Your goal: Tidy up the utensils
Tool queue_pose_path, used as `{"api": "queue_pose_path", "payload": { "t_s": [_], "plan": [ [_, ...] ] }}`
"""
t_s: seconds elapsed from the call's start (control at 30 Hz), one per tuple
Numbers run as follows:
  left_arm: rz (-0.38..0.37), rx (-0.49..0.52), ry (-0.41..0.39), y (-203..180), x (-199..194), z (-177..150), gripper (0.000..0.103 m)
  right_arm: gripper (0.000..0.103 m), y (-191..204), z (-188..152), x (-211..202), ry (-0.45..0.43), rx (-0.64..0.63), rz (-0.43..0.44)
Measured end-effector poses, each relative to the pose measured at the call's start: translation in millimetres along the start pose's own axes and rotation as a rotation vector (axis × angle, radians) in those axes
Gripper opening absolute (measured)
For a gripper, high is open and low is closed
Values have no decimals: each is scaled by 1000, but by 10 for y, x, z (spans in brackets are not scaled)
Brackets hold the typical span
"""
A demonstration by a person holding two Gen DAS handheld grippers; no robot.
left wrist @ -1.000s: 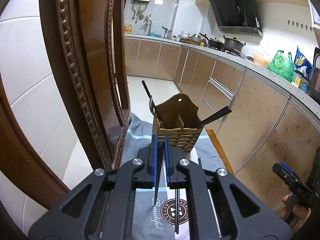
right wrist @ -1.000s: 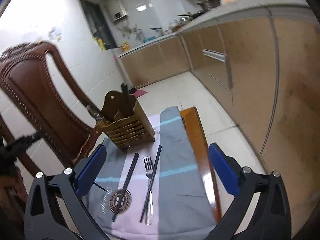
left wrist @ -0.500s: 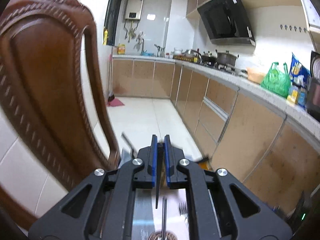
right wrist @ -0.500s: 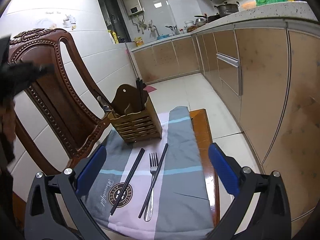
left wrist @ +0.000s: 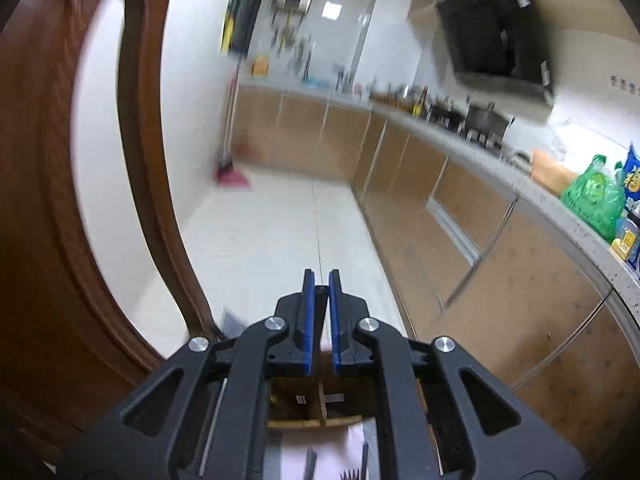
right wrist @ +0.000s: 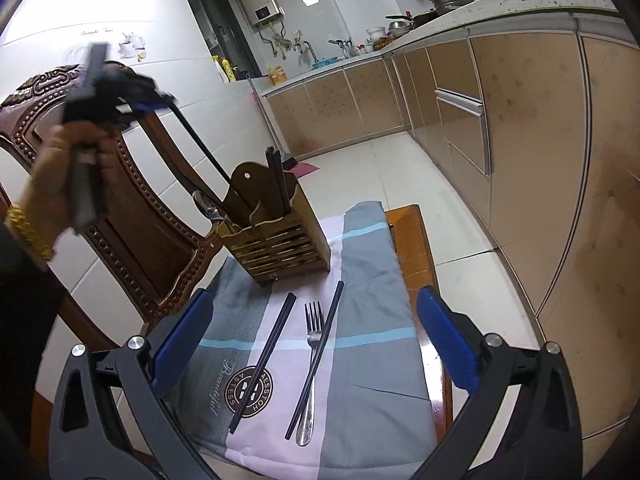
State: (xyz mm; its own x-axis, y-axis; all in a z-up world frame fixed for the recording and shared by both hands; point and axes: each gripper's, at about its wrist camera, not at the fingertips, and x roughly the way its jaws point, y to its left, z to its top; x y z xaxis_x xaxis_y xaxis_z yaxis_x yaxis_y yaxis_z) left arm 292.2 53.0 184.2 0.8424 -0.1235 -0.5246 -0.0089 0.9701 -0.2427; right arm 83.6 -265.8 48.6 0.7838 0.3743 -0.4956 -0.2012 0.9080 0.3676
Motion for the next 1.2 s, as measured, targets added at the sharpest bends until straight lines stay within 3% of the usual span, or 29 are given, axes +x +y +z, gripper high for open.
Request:
{"api": "queue_pose_path", "payload": {
  "t_s": [0.07, 0.1, 0.13, 0.17, 0.4, 0.67, 0.8, 1.2],
  "plan": [
    [36, 11, 41, 93, 167, -216, 12, 99, -9, 3, 13, 3, -2, 0],
    [48, 23, 64, 139, 214, -353, 37, 99, -14, 6, 18, 4, -2, -1],
    [51, 28, 83, 188, 214, -502, 78, 99, -19, 11, 24, 7, -1, -2],
    [62, 35, 87, 220, 166, -654, 85, 99, -22, 14, 30, 8, 1, -1],
    [89, 208, 140, 205, -506, -1797, 93, 99, 41, -26, 59, 21, -27, -16],
    [85, 251, 142, 65, -1159, -2580, 95, 99, 206, -179, 132, 84, -141, -41],
    [54, 226, 206, 125, -1103, -2687, 95, 99, 322, -309, 114, 116, -203, -46],
    [28, 246, 192, 36, -1134, -2711, 95, 99, 464, -435, 151, 122, -259, -72]
  ]
}}
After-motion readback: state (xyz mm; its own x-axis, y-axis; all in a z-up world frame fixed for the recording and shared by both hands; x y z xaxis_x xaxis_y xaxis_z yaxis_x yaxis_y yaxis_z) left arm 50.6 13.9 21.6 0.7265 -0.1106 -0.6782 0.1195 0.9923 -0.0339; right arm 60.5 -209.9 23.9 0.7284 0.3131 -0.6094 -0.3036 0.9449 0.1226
